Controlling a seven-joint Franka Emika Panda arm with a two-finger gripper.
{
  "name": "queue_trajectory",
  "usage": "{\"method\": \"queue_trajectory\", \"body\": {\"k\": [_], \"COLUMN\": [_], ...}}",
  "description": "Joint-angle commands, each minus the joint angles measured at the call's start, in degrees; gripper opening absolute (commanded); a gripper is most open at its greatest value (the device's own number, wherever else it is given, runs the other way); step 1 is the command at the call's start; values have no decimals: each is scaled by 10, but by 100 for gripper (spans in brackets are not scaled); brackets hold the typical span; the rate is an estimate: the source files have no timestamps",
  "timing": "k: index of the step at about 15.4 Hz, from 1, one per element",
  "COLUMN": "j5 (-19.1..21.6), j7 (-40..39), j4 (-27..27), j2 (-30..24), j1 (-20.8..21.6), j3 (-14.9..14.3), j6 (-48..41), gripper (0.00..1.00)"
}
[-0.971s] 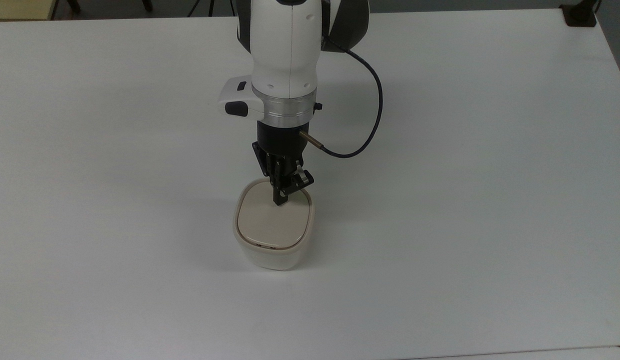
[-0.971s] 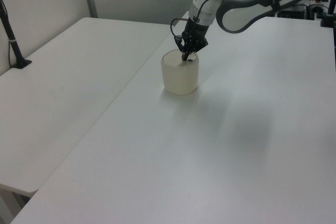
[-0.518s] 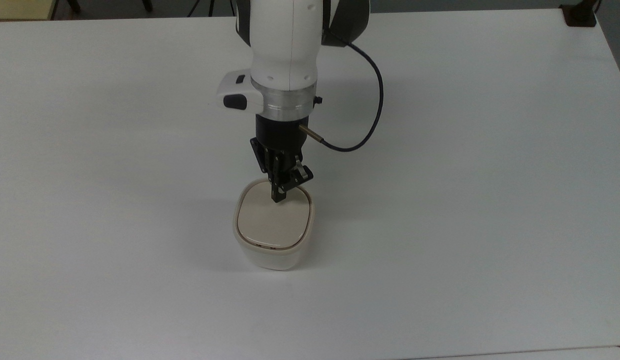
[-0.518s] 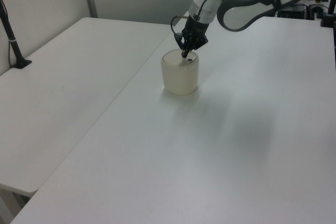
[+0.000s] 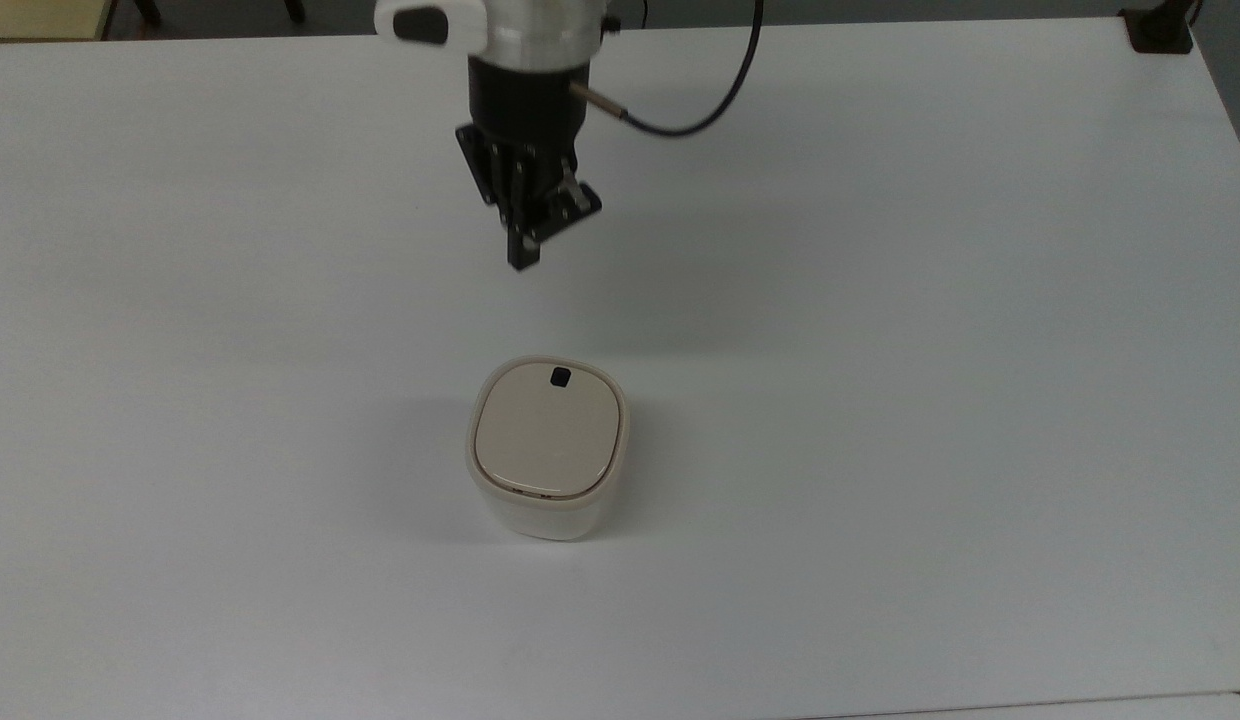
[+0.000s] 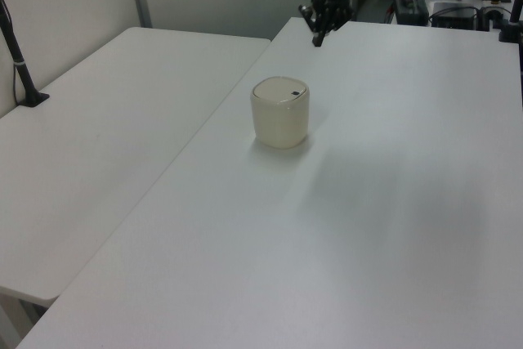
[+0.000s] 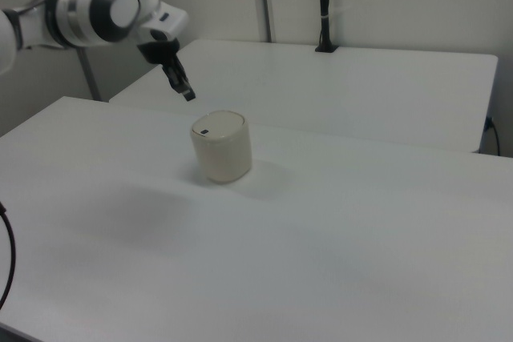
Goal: Close the trash bin
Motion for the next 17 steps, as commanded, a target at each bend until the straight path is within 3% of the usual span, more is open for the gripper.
{"method": "queue_trajectory", "body": {"k": [1,3,4,5,8,13,17], "j5": [39,57,62,67,69,69,63], "j7": [-91,-146,-166,-185,-282,-493,-521], "j4": [-26,-29,-35,-50,-101,-95,-67], "j2": [-66,-94,-108,-128,-173,-170,-148], "j1": [-5,-11,-13,-15,-13,-34,-48], "j3": [2,1,1,1,0,0,1], "j6": [-86,-130,-144,-150,-155,-181,-183], "gripper": [25,51,70,80,99,100,100]}}
